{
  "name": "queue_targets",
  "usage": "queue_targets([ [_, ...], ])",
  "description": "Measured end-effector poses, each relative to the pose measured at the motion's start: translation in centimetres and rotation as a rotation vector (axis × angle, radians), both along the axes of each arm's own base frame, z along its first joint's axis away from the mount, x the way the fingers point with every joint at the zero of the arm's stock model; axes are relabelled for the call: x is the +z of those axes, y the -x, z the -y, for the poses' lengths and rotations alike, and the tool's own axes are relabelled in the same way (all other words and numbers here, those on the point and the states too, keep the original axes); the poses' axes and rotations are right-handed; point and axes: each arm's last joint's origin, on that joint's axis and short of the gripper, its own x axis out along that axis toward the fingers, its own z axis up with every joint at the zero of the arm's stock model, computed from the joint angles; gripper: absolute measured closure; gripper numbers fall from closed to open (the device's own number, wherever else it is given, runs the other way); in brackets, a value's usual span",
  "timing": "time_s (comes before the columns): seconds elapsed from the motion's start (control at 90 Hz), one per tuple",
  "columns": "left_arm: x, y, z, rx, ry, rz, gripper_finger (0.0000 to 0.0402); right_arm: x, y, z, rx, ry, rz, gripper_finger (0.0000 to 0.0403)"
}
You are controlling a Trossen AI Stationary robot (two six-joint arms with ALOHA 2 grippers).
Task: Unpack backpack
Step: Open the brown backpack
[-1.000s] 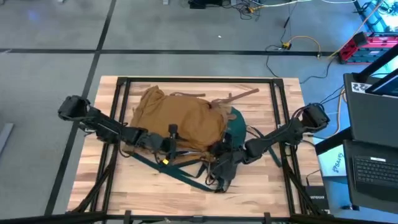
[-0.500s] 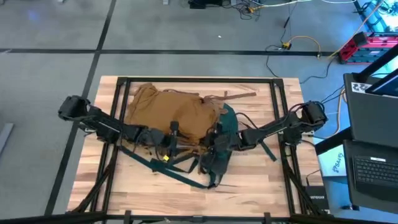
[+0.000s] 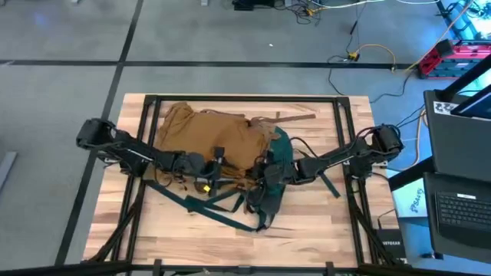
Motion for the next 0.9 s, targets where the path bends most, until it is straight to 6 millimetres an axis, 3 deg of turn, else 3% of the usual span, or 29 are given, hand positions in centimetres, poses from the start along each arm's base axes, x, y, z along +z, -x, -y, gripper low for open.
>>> queue_targets([
  [0.256,-1.1,-1.8,0.3,-0.003,-0.047,-0.012,0.0224,0.0,0.0,-0.1,0.001,0.001,-0.001,0.0363],
  [0.511,-1.2,-1.9,0.3,-0.003,-0.057,-0.019,0.0388,-0.1,0.1,-0.1,0.002,0.003,-0.012,0.0363],
  [0.9,-1.5,-1.8,0.6,-0.020,-0.089,-0.054,0.0396,-0.3,0.3,0.0,0.001,0.009,-0.043,0.0363],
])
